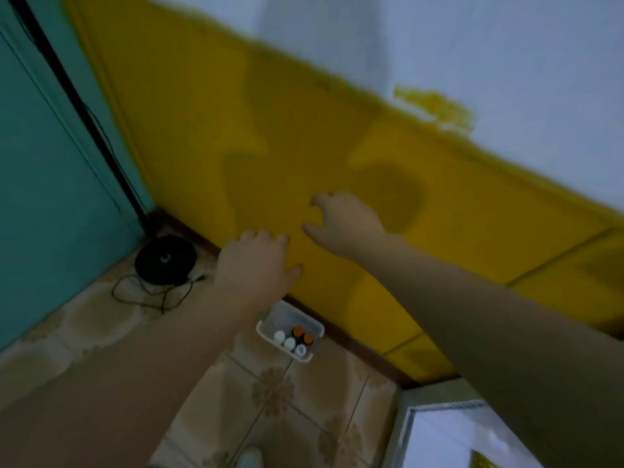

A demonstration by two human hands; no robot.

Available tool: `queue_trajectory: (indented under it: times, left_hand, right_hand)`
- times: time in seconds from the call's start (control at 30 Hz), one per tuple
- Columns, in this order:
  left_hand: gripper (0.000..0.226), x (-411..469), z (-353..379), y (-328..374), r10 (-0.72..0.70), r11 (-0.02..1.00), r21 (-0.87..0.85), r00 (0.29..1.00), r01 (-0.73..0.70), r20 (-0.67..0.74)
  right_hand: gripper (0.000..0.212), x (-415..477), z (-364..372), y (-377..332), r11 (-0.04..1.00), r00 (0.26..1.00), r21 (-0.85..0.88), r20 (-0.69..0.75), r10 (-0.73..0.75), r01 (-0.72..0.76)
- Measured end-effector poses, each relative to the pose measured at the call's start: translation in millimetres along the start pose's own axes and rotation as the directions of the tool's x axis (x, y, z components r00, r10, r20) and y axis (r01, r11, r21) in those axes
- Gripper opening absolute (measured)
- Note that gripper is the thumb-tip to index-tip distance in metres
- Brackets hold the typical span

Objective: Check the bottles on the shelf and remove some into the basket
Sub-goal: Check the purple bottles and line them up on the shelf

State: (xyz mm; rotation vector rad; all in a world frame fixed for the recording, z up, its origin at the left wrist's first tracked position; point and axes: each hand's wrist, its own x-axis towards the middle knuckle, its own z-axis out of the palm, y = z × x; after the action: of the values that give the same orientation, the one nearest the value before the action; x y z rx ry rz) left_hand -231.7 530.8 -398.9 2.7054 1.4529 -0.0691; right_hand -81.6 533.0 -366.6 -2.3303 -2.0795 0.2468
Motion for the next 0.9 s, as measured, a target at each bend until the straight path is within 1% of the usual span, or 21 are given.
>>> queue_trajectory:
  times: [0.13, 0.23, 0.33, 0.43, 0.57, 0.63, 0.7, 0.8, 0.9]
  left_hand:
    - [0.056, -44.0, -74.5, 26.2, -0.01, 1.0, 0.012, 0.997, 0.01, -0.072]
    - [0.057, -73.8, -126.8, 50.0, -0.013, 1.0, -0.006, 0.991, 0.012, -0.13]
    - [0.057, -103.2, -176.4, 78.4, 0.006, 1.0, 0.004, 0.982, -0.006, -0.188]
    - [0.051, -127.7, -221.9, 106.2, 0.063, 0.998, 0.027, 0.968, -0.059, -0.242]
    - [0.058, -149.2, -277.6, 144.7, 0.197, 0.979, 0.022, 0.926, -0.201, -0.32]
    - [0.061, -161.5, -303.5, 168.4, 0.283, 0.954, 0.005, 0.894, -0.3, -0.347]
    - [0.063, -177.4, -328.3, 195.2, 0.381, 0.908, -0.02, 0.842, -0.42, -0.383]
    - [0.064, -207.0, -360.3, 240.8, 0.506, 0.811, -0.044, 0.738, -0.583, -0.447]
    - [0.06, -240.6, -381.7, 295.3, 0.609, 0.69, -0.053, 0.619, -0.722, -0.497]
  right_hand:
    - [0.048, -55.9, -80.7, -10.1, 0.994, 0.995, -0.105, -0.094, -0.022, 0.012]
    - [0.047, -105.2, -138.1, -9.1, 0.991, 0.982, -0.134, -0.186, -0.025, 0.0]
    - [0.045, -155.9, -186.0, -4.7, 0.988, 0.971, -0.144, -0.239, 0.013, -0.049]
    - [0.041, -203.6, -224.0, 2.1, 0.98, 0.96, -0.164, -0.273, 0.062, -0.11]
    - [0.04, -267.6, -276.1, 16.4, 0.957, 0.918, -0.193, -0.373, 0.135, -0.219]
    - [0.041, -303.3, -304.1, 26.2, 0.933, 0.885, -0.2, -0.425, 0.192, -0.298]
    - [0.041, -343.3, -331.6, 37.4, 0.901, 0.839, -0.198, -0.48, 0.255, -0.387]
    - [0.038, -408.2, -363.6, 55.9, 0.833, 0.751, -0.164, -0.548, 0.368, -0.528]
    - [0.036, -483.0, -381.6, 78.3, 0.739, 0.643, -0.114, -0.592, 0.486, -0.664]
